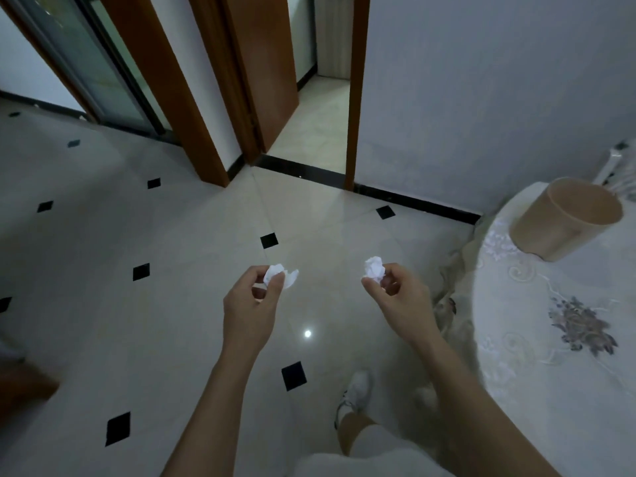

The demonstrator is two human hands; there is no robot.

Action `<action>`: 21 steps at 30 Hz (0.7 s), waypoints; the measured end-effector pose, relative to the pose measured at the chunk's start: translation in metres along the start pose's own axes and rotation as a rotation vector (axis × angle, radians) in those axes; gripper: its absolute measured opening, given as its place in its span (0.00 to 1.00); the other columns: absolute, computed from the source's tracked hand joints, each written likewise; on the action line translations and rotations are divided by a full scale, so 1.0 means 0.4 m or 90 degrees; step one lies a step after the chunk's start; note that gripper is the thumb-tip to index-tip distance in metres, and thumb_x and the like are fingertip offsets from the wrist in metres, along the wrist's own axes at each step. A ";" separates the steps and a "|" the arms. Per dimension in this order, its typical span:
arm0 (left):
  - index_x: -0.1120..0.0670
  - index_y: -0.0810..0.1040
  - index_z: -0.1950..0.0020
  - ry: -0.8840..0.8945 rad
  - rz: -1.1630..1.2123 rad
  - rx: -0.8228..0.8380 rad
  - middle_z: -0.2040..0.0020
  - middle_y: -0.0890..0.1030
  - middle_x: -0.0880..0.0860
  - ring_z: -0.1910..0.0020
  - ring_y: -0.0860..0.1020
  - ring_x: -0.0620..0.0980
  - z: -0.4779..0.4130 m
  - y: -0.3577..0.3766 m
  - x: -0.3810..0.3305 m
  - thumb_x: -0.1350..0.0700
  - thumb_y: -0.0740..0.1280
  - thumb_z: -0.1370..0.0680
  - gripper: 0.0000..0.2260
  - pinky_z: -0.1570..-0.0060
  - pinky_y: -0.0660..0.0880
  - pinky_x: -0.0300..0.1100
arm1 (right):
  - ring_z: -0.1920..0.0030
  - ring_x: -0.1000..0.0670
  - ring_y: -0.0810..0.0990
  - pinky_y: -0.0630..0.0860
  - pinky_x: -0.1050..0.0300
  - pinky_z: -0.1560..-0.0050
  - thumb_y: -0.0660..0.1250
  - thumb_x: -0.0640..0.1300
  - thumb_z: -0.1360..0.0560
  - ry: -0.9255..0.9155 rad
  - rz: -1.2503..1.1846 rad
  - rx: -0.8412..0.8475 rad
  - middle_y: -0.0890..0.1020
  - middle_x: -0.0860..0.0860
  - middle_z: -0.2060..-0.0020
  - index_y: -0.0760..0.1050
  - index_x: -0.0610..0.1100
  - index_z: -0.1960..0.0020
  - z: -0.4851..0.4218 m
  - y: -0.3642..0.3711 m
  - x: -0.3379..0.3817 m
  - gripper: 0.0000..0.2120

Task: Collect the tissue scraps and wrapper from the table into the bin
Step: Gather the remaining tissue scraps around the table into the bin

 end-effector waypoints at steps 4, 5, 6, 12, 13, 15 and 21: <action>0.45 0.79 0.55 0.024 -0.017 0.050 0.60 0.81 0.47 0.61 0.80 0.51 -0.183 0.126 -0.088 0.52 0.67 0.21 0.04 0.63 0.73 0.39 | 0.70 0.59 0.71 0.67 0.70 0.69 0.72 0.51 0.26 0.015 -0.016 -0.012 0.76 0.53 0.68 0.77 0.49 0.59 -0.197 -0.044 0.000 0.08; 0.45 0.79 0.54 0.032 -0.022 0.063 0.60 0.81 0.46 0.61 0.80 0.50 -0.225 0.160 -0.113 0.51 0.67 0.21 0.03 0.64 0.73 0.37 | 0.70 0.59 0.71 0.67 0.69 0.69 0.71 0.52 0.26 0.017 -0.017 -0.015 0.76 0.53 0.67 0.77 0.49 0.59 -0.243 -0.060 0.001 0.07; 0.46 0.79 0.53 0.043 -0.027 0.077 0.59 0.81 0.46 0.61 0.80 0.49 -0.265 0.193 -0.139 0.51 0.67 0.21 0.02 0.64 0.72 0.34 | 0.70 0.59 0.72 0.67 0.68 0.69 0.71 0.52 0.26 0.018 -0.015 -0.021 0.76 0.53 0.67 0.77 0.50 0.58 -0.286 -0.078 0.002 0.07; 0.42 0.76 0.53 0.105 -0.030 0.135 0.58 0.80 0.44 0.59 0.79 0.46 -0.434 0.364 -0.253 0.50 0.67 0.20 0.03 0.63 0.75 0.35 | 0.69 0.58 0.72 0.68 0.68 0.69 0.71 0.49 0.25 0.036 -0.008 -0.087 0.79 0.46 0.64 0.78 0.45 0.56 -0.457 -0.187 -0.011 0.08; 0.42 0.76 0.52 0.110 -0.030 0.143 0.58 0.80 0.43 0.59 0.79 0.46 -0.455 0.389 -0.262 0.51 0.66 0.20 0.03 0.64 0.75 0.33 | 0.69 0.58 0.72 0.67 0.68 0.69 0.71 0.49 0.24 0.040 -0.005 -0.092 0.79 0.46 0.64 0.78 0.44 0.56 -0.474 -0.198 -0.018 0.08; 0.44 0.77 0.51 0.116 -0.029 0.167 0.57 0.80 0.43 0.58 0.80 0.47 -0.494 0.445 -0.274 0.51 0.66 0.20 0.02 0.65 0.74 0.32 | 0.69 0.59 0.72 0.67 0.67 0.69 0.71 0.51 0.25 0.058 0.003 -0.111 0.79 0.47 0.64 0.78 0.46 0.55 -0.509 -0.221 -0.044 0.09; 0.43 0.77 0.52 0.145 -0.023 0.239 0.57 0.80 0.44 0.59 0.79 0.46 -0.621 0.621 -0.316 0.51 0.66 0.20 0.02 0.65 0.72 0.30 | 0.69 0.58 0.73 0.73 0.54 0.65 0.71 0.54 0.27 0.127 0.001 -0.175 0.78 0.52 0.66 0.76 0.49 0.60 -0.626 -0.285 -0.120 0.10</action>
Point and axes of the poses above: each hand's wrist, its own z-axis away from the middle knuckle, its own y-axis out of the palm, x = y × z, the point moved 5 cm from there along -z, towards the middle knuckle
